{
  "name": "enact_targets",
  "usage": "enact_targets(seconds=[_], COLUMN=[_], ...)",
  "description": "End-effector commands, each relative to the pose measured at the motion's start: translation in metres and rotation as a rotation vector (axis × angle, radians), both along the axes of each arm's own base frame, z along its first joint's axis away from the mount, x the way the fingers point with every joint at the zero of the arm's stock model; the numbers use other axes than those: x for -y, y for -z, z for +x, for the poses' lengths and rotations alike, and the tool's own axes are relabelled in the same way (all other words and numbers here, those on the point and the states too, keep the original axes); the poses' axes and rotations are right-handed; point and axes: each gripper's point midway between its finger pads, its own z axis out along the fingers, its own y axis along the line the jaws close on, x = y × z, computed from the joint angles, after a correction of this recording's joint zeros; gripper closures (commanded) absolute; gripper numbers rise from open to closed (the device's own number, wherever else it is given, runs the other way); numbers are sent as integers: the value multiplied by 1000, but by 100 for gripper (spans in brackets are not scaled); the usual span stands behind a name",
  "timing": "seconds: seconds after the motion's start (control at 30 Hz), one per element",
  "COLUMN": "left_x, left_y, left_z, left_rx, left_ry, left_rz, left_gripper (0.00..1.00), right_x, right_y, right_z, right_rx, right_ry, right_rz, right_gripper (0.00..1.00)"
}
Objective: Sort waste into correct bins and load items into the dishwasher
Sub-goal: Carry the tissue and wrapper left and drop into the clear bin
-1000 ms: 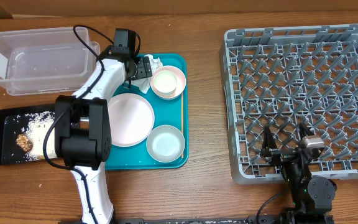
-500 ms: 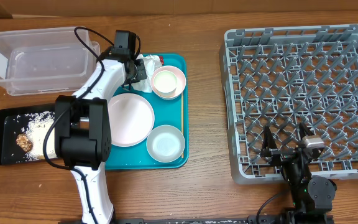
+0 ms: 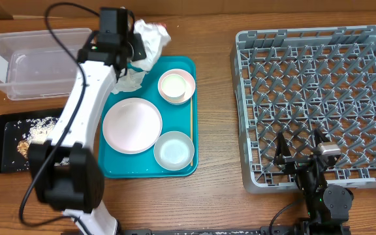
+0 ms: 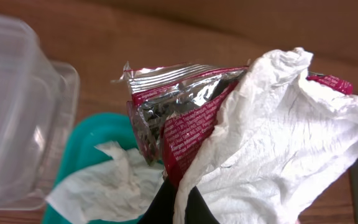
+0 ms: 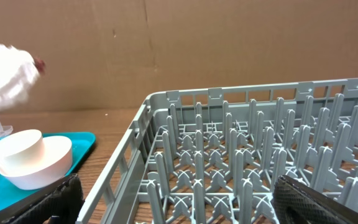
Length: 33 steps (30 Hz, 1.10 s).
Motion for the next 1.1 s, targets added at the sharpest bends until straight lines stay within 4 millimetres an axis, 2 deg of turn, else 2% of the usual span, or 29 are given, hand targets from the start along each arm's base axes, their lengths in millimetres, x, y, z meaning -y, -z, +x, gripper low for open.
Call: enact_targets(seconds=[0.0,0.1,0.17,0.27,0.43,0.57,0.6,0.67,0.73,0.8,0.83,0.97,1.07], left_x=[-39,-85,-114,-143,-190,-222,-229,-246,-255,-260,-260,-249,-226], left_y=[-54,-74,-79,-78,-70,-44,-34,-11,0,0,-2,-20,-42], left_z=[-6,-15,-21,-25,-21,-14,-12,-11,-12,-13,-14,-16,-14], left_rx=[119,163,176,171,182,150,136,95,75,74,77,100,144], left_ry=[-127,-319,-437,-511,-606,-646,-653,-674,-689,-698,-696,-668,-607], left_rz=[80,160,209,240,242,229,223,221,223,224,226,230,189], left_gripper=[96,96,96,96,96,95,88,62,59,35,26,23,19], right_x=[1,1,1,1,1,1,1,1,1,1,1,1,1], right_y=[1,1,1,1,1,1,1,1,1,1,1,1,1], right_z=[0,0,0,0,0,0,0,0,0,0,0,0,0], right_rx=[7,7,7,7,7,7,7,7,7,7,7,7,7], right_ry=[5,5,5,5,5,5,5,5,5,5,5,5,5], right_rz=[-4,-4,-4,-4,-4,-4,-4,-4,-4,-4,-4,-4,-4], right_gripper=[0,0,0,0,0,0,0,0,0,0,0,0,0])
